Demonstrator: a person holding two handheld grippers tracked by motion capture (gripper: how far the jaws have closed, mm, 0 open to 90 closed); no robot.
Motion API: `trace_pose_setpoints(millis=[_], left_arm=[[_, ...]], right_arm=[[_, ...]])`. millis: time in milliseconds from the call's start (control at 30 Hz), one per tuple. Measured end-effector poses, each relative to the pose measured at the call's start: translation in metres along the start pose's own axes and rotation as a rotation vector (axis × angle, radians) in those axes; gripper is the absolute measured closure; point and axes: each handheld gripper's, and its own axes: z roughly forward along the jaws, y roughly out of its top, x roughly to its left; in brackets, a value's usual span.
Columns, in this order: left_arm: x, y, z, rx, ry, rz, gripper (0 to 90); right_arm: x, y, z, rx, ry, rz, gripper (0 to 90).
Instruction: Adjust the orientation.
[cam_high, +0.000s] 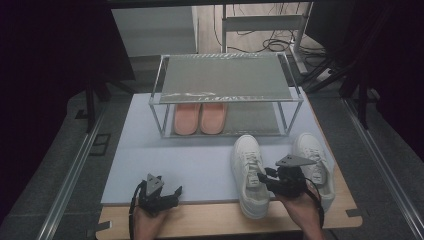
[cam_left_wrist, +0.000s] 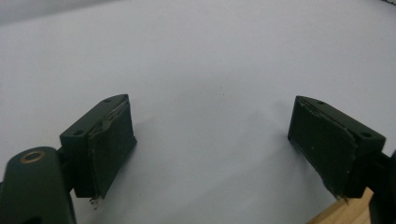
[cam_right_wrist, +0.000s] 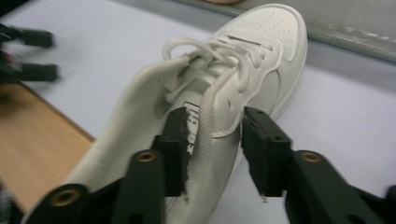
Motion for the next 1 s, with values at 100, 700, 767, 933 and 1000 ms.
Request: trace_pose_setpoints(millis=[100, 700, 767, 933, 1000], left_arm=[[0.0, 0.0, 0.0, -0.002, 0.0, -0.002, 14.0], [0.0, 0.0, 0.0, 0.0, -0.001, 0.0, 14.0], [0.0, 0.0, 0.0, 0.0, -0.001, -0.001, 14.0], [0.0, 0.0, 0.0, 0.0, 0.0, 0.0, 14.0], [0.0, 0.0, 0.0, 0.0, 0.0, 0.0, 14.0]], right_arm=[[-0.007, 0.004, -0.011, -0.028, -0.001, 0.013, 58.3], [-0.025, 0.016, 0.038, 0.091, -0.18, 0.039, 89.9], [-0.025, 0.015, 0.043, 0.099, -0.173, 0.044, 89.9], [-0.026, 0.014, 0.051, 0.105, -0.159, 0.069, 90.0], [-0.026, 0.015, 0.052, 0.106, -0.148, 0.071, 90.0]])
